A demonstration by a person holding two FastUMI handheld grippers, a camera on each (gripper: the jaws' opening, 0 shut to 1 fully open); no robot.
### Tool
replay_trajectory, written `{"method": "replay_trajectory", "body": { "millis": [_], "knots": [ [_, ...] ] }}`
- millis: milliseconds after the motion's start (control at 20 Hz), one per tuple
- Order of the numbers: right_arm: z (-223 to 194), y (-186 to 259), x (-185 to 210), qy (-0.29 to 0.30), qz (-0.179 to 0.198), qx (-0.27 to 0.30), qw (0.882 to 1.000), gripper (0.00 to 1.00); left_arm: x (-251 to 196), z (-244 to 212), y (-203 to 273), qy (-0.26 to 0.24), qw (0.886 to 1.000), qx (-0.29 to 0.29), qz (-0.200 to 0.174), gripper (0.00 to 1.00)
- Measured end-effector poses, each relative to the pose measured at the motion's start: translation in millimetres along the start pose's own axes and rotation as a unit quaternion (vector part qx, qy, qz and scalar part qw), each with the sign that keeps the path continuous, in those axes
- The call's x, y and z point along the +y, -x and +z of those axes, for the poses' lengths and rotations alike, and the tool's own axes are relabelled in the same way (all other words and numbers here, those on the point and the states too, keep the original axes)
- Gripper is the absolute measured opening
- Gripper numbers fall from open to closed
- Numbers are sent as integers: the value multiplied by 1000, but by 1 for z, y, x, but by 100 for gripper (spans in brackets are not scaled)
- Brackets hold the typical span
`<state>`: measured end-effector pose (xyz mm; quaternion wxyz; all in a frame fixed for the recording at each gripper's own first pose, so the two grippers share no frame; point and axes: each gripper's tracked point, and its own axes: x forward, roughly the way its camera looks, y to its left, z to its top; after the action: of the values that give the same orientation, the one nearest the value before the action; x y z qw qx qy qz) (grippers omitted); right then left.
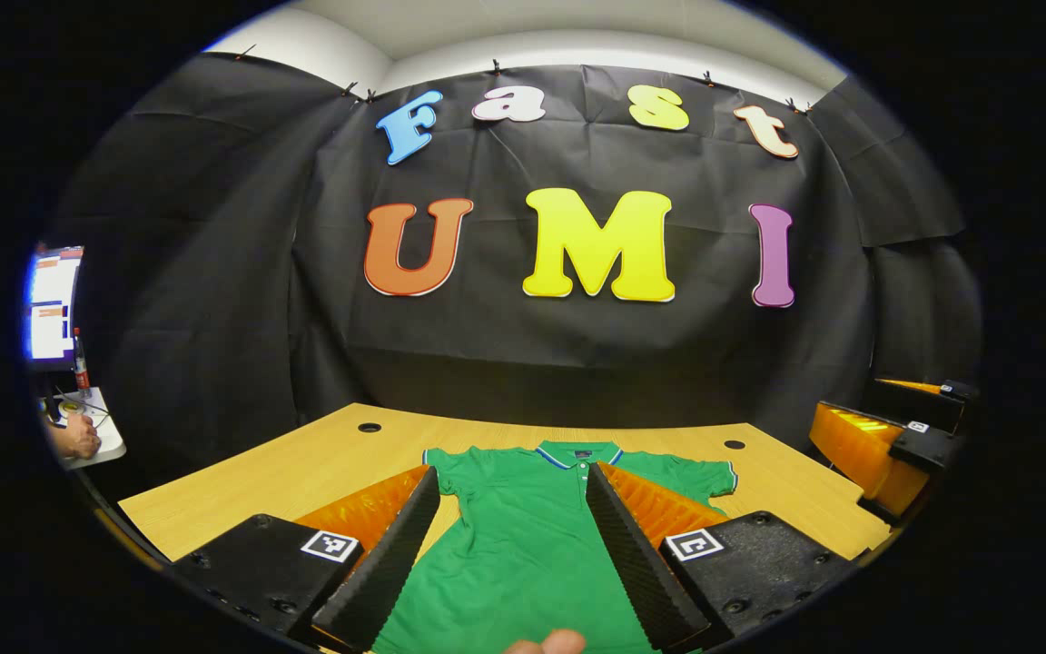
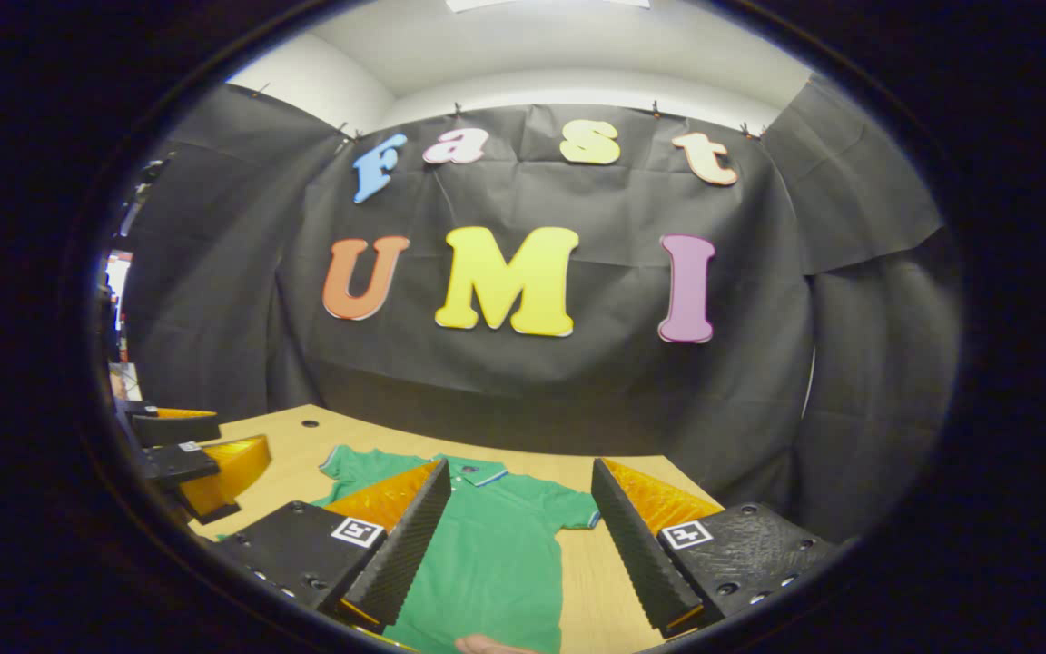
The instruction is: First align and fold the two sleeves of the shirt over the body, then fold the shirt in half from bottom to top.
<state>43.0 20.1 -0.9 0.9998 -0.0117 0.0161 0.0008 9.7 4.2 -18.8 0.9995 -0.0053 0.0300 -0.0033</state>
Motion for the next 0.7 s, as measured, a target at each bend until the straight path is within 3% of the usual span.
{"method": "replay_trajectory", "body": {
  "millis": [150,400,700],
  "knots": [
    [-14,-50,-15,2,-17,35,999,95,2,-2,-5,0,1000,4,-1,100],
    [-86,-154,-51,-32,-42,148,988,95,8,-10,-12,5,1000,16,-1,100],
    [-185,-241,-97,-72,-112,275,952,94,19,-22,-26,15,999,31,4,100]
  ]
}}
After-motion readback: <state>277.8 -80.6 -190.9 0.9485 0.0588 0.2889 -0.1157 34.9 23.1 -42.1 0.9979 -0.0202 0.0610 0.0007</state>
